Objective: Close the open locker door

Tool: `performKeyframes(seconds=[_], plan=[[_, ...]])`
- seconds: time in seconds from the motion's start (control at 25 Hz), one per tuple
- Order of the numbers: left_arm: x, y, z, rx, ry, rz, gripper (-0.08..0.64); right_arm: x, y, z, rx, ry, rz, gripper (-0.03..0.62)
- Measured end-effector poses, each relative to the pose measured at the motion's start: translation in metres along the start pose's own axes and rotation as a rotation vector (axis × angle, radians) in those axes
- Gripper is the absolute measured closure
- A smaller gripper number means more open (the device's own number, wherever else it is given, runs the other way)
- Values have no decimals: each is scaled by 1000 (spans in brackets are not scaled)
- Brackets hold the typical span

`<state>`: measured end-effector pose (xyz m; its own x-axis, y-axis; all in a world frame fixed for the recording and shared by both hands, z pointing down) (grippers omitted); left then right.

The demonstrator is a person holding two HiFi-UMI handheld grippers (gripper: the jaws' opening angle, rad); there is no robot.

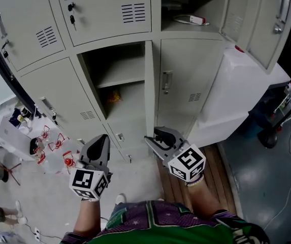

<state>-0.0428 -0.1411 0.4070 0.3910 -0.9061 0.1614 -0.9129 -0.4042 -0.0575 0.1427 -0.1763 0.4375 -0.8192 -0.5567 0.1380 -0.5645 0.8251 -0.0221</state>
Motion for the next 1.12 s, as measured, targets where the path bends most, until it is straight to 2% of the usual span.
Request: performKeyframes(seconds=[0.36,0.56,0.84,1.12], plan=[[-19,52,-3,-15,15,34,538,36,18,7,8,7,-21,453],[-24,77,-3,-21,8,22,538,54,25,11,10,18,-53,451],[-32,116,-4,-15,0,19,538,82,35,15,19,13,-122,451],[-34,157,-5,-26,-21,-23,538,109,43,19,31,1,-206,449]])
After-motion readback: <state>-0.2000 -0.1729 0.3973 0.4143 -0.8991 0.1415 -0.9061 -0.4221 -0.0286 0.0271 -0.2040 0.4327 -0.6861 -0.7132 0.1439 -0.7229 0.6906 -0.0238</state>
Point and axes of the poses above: the fingertips, and each gripper's own axes: x forward along the fingers, y to its left, z out of its top, the point moved 5 cm from there along -x, backward along the fingers, and after that the axes turned 6 degrees about y, right-handed, at the moved point
